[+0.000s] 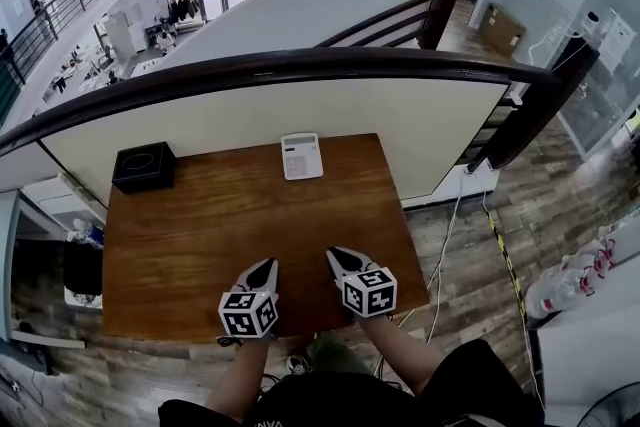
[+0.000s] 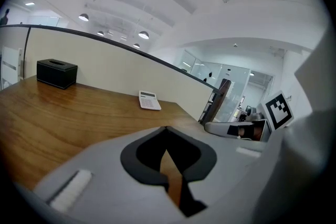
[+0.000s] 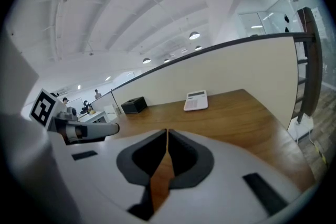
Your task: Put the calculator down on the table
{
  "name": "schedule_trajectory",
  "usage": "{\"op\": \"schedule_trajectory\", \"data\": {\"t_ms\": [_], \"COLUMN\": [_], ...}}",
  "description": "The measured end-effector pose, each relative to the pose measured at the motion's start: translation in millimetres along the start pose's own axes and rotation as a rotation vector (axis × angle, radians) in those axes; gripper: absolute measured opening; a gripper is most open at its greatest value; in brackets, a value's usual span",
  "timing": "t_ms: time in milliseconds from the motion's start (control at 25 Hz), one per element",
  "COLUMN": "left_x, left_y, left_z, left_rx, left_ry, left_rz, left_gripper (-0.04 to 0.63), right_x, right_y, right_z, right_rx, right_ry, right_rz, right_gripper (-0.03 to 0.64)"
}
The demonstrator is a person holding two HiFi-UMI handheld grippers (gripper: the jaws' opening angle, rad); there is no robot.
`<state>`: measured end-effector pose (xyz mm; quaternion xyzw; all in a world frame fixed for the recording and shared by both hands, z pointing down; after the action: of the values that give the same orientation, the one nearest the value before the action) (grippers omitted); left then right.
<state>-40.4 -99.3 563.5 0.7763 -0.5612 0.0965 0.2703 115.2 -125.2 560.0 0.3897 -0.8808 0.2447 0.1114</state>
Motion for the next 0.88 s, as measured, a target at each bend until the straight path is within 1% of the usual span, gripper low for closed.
{"op": "schedule_trajectory", "data": {"t_ms": [360,880], "left_x": [-44.3,-92.6], "left_y": [-10.7,-21.9], "left_z": [-20.9,-60.2], "left_rx": [0.022,0.035], "left_ry": [0.000,0.038], "left_rz": [-0.035,-0.064], "left_gripper": [0.011,0.011], "right_x": [-29.9,-63.4], "right_y": [37.3,71.4], "right_z": [-27.9,-67.2], "right_rx": [-0.012,-0.018], "right_ry": [0.007,0.032], "right_rz": [-0.003,-0.011], "right_gripper": [0.021,0.020]}}
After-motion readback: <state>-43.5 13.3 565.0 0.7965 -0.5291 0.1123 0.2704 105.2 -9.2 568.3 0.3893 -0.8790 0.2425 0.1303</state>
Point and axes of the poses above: the fingertips, and each gripper's own axes: x forward along the fingers, y to its left, z out of its top, the point moved 3 cm from there along -x, backward along the fingers, and after that the axes turned 7 degrees about z, right-handed, at the moved point
